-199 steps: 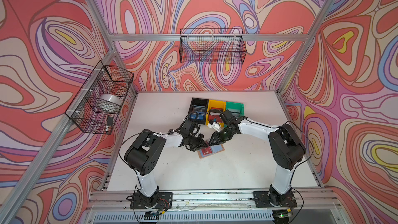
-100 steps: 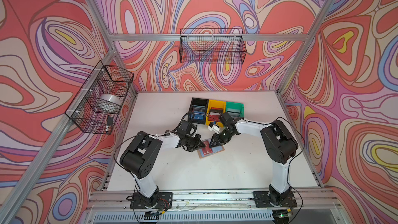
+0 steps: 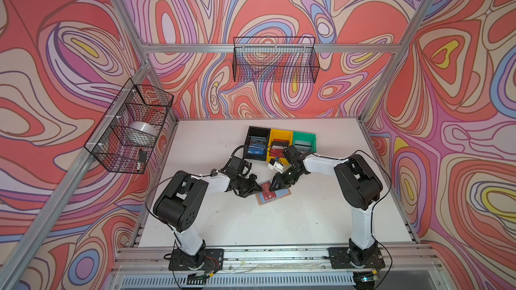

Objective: Take the credit cards out of the card holder

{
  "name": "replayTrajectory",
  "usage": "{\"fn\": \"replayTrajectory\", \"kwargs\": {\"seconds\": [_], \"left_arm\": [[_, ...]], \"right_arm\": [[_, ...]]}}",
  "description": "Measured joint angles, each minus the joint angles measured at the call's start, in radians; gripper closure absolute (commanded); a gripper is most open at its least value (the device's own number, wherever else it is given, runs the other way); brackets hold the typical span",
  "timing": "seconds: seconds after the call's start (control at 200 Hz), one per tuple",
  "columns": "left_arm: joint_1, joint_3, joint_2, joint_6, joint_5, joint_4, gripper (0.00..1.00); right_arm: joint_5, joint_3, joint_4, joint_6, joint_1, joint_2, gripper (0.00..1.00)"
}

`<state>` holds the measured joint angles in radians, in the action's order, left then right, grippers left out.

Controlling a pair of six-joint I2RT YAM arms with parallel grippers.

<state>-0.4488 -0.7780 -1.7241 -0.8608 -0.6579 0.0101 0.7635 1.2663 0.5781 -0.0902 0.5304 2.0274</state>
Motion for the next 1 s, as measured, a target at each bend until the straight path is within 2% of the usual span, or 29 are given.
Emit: {"fn": "replayTrajectory", "kwargs": {"seconds": [0.12, 0.346, 0.761, 1.001], "left_arm": [[0.000, 0.000, 0.000, 0.000, 0.000, 0.000, 1.00], [0.000, 0.000, 0.000, 0.004, 0.001, 0.000, 1.00], [0.000, 0.000, 0.000, 0.004, 0.004, 0.000, 1.00], [0.000, 0.000, 0.000, 0.004, 0.008, 0.001, 1.00]], "right_arm": [[0.004, 0.000, -0.003, 0.001, 0.000, 0.000, 0.71], [0.027, 0.000, -0.011, -0.003, -0.007, 0.002, 0.81], [0.077, 0.000, -0.029, -0.008, -0.027, 0.012, 0.93], [0.110, -0.005, -0.044, -0.010, -0.043, 0.012, 0.95]]}}
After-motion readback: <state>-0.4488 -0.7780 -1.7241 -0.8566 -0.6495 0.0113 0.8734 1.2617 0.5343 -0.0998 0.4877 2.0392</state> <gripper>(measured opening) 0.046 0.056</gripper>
